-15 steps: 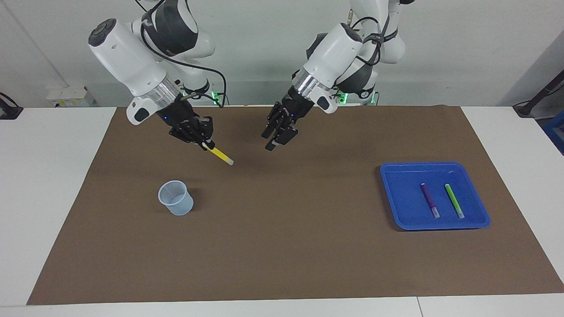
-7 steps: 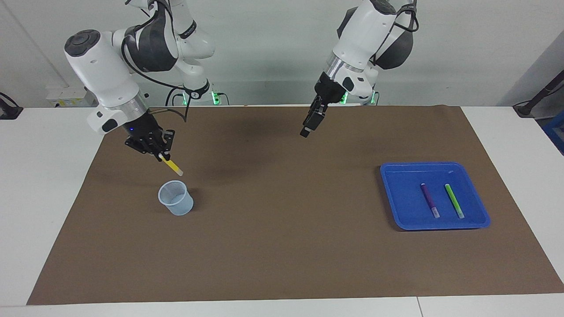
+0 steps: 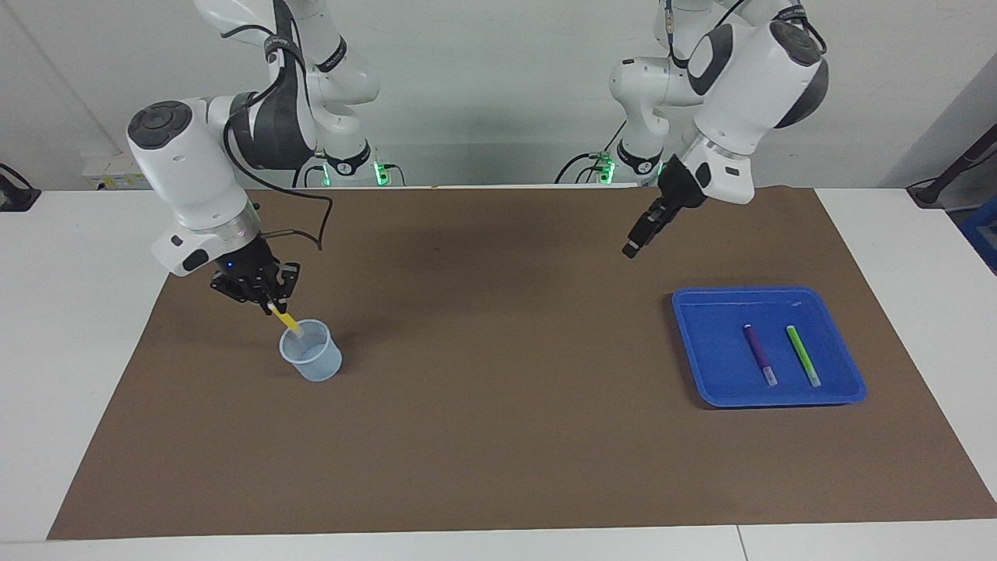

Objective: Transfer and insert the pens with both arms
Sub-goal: 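Insert the yellow pen into the cup while the left gripper returns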

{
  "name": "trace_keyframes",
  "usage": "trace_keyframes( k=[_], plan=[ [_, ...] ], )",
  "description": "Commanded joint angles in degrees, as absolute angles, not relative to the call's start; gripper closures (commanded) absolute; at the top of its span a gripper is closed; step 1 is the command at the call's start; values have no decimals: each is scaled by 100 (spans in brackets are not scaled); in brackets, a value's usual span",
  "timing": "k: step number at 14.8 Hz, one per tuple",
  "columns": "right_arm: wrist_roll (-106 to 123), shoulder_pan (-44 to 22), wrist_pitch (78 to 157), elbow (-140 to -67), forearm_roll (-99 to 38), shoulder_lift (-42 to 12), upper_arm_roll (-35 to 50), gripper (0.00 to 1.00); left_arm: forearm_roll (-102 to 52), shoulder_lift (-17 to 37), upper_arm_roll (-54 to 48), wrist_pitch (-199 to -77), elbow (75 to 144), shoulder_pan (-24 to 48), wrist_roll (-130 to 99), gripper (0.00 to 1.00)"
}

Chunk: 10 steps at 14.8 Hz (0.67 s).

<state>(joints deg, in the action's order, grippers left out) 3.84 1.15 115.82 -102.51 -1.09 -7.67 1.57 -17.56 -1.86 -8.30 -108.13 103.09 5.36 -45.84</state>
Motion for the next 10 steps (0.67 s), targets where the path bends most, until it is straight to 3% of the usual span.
trace_keyframes(
  k=[1, 4, 5, 6, 7, 8, 9, 10],
  plan=[
    [510, 185, 11768, -10204, 9, -896, 211, 100, -1600, -387, -888, -10512, 10459, -7, -3266, 47],
    [501, 185, 11935, -10239, 9, -1028, 211, 100, -628, -448, -879, -10634, 10643, -202, -1753, 49],
    [501, 185, 12031, -10265, 0, -1089, 211, 87, -554, -440, -879, -10696, 10626, -367, -1558, 46],
    [475, 185, 12111, -10266, 0, -1177, 211, 61, -519, -413, -888, -10783, 10635, -569, -1503, 46],
    [466, 193, 12146, -10266, 0, -1221, 211, 42, -501, -370, -879, -10897, 10635, -684, -1320, 45],
    [457, 185, 12146, -10257, 0, -1222, 211, 13, -484, -317, -879, -11029, 10635, -807, -996, 45],
    [457, 202, 12086, -10231, 0, -1230, 211, 0, -353, -177, -879, -11222, 10626, -861, -689, 45],
    [457, 202, 12041, -10213, 0, -1222, 211, 0, -30, -54, -888, -11432, 10626, -861, -642, 45]
  ],
)
